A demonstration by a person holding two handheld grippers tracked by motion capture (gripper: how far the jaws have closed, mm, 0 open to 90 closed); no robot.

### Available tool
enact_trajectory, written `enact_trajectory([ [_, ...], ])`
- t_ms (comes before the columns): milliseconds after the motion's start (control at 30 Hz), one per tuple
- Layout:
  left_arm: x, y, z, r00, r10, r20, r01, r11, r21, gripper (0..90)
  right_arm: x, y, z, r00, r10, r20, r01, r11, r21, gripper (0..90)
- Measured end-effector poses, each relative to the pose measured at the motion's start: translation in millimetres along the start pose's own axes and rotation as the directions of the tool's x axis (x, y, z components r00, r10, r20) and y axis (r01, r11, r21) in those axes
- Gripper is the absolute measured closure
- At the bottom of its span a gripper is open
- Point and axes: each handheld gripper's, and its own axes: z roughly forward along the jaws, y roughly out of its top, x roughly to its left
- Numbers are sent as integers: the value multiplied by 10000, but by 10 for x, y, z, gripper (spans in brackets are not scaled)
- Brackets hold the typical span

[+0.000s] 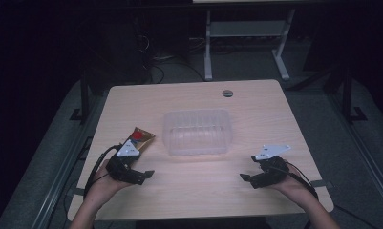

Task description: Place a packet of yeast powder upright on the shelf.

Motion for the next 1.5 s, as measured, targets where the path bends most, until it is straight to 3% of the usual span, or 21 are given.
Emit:
enact_trajectory([
  [100, 60, -11, -23, 9999, -53, -144, 52, 10000, -69, 205, 4, 1, 6, 10000, 8, -4, -8, 10000, 12, 188],
  [133, 125, -29, -55, 9988, -350, -334, 346, 9993, -139, 225, 6, -1, 9, 10000, -10, -1, 10, 10000, 23, 188],
  [233, 181, -38, -88, 9973, -512, -518, 506, 9986, -121, 276, 6, -4, 7, 10000, -12, -5, 12, 10000, 13, 188],
  [300, 232, -41, -118, 9940, -843, -695, 823, 9961, -313, 326, -3, -5, 3, 10000, -2, 20, 2, 10000, 33, 188],
  [433, 371, -63, -177, 9825, -1274, -1356, 1221, 9914, -467, 464, -3, -3, -1, 10000, 58, 44, -58, 10000, -48, 188],
  [533, 465, -65, -192, 9729, -1678, -1591, 1589, 9850, -672, 578, -4, 0, -11, 10000, 64, 76, -62, 9999, -149, 190],
  [667, 583, -47, -196, 9658, -1879, -1786, 1757, 9810, -821, 761, -9, 0, -8, 9999, 49, 105, -48, 9999, -119, 190],
  [700, 620, -39, -189, 9636, -1944, -1834, 1822, 9799, -815, 761, -9, 0, -8, 9999, 49, 105, -48, 9999, -119, 190],
  [733, 682, -25, -170, 9609, -2036, -1878, 1936, 9785, -704, 856, -9, -1, -7, 9999, 66, 101, -65, 9999, -121, 192],
  [767, 720, -15, -159, 9582, -2094, -1950, 2002, 9775, -657, 883, -8, 0, -7, 9999, 64, 93, -63, 9999, -123, 192],
  [900, 828, 11, -116, 9510, -2298, -2069, 2237, 9732, -527, 896, -4, 12, -1, 9999, 31, 121, -30, 9999, -109, 195],
  [1000, 990, 20, -24, 9361, -2598, -2372, 2565, 9655, -453, 896, -7, 5, 9, 9999, 28, 108, -28, 10000, -55, 195],
  [1033, 990, 20, -24, 9361, -2598, -2372, 2565, 9655, -453, 896, -7, 5, 9, 9999, 28, 108, -28, 10000, -55, 195],
  [1067, 1062, 7, 26, 9278, -2853, -2404, 2819, 9582, -492, 896, -13, -3, 9, 9999, 68, 118, -67, 9999, -79, 196],
  [1133, 1118, -19, 72, 9204, -2973, -2540, 2965, 9541, -423, 895, -16, -5, 3, 9999, 85, 140, -84, 9999, -108, 197],
  [1200, 1150, -60, 101, 9166, -2959, -2688, 3002, 9535, -260, 895, -17, -3, -5, 9998, 128, 128, -126, 9999, -91, 196],
  [1333, 1202, -177, 152, 9081, -3229, -2668, 3335, 9427, -58, 895, -17, -6, 10, 9999, 98, 109, -97, 9999, -100, 197],
  [1500, 1240, -260, 233, 9085, -3221, -2662, 3436, 9384, 372, 895, -14, -10, 14, 9999, 84, 101, -83, 9999, -58, 197],
])
